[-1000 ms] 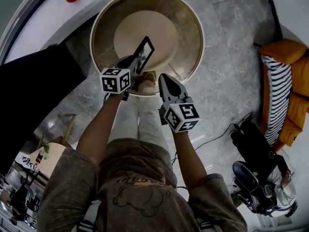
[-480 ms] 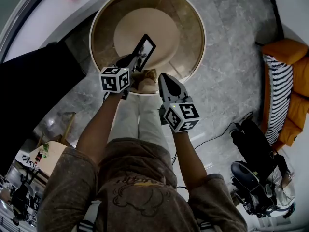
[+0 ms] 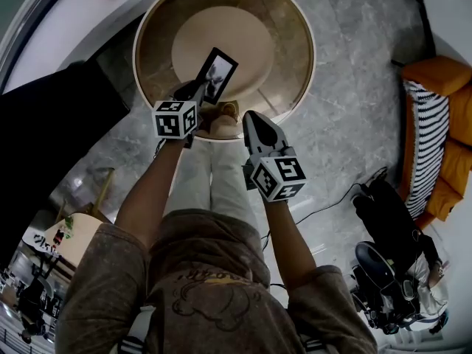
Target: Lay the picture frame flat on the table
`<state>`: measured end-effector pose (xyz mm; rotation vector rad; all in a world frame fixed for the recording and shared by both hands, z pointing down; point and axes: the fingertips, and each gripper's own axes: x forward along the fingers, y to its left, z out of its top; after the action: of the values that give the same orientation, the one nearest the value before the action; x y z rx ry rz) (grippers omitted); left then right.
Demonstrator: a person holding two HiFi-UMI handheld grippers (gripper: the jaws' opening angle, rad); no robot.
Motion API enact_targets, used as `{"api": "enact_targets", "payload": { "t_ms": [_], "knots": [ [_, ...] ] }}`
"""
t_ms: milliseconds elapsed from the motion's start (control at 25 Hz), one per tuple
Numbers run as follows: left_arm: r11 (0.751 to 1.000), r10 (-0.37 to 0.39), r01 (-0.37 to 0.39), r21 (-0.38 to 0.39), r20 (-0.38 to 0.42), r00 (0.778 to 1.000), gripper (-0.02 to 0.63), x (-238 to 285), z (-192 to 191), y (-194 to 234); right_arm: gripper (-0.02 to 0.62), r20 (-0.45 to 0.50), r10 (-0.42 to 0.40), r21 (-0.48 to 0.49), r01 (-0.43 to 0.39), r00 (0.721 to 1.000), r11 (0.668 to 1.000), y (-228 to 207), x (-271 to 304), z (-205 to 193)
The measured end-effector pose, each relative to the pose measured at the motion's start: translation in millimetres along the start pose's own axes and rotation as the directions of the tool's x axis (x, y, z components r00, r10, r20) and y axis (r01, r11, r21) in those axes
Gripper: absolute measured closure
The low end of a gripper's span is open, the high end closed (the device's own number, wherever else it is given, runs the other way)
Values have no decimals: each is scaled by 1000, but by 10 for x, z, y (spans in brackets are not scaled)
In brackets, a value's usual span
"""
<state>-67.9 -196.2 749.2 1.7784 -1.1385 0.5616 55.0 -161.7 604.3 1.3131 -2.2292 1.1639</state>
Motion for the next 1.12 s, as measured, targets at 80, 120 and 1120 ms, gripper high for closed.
{"api": "enact_targets", "payload": {
  "t_ms": [80, 120, 1120],
  "knots": [
    [1000, 5, -5, -4, 1, 1000, 508, 13, -42, 27, 575, -5, 0, 3, 0, 1000, 1000, -10, 1, -39],
    [1000, 8, -8, -6, 0, 1000, 508, 21, -61, 37, 575, -7, -1, 4, 1, 1000, 1000, -17, 2, -59],
    [1000, 23, -23, -18, 43, 999, 488, 252, -127, 198, 575, -41, 7, 20, -6, 999, 1000, -79, 89, -317]
  ]
}}
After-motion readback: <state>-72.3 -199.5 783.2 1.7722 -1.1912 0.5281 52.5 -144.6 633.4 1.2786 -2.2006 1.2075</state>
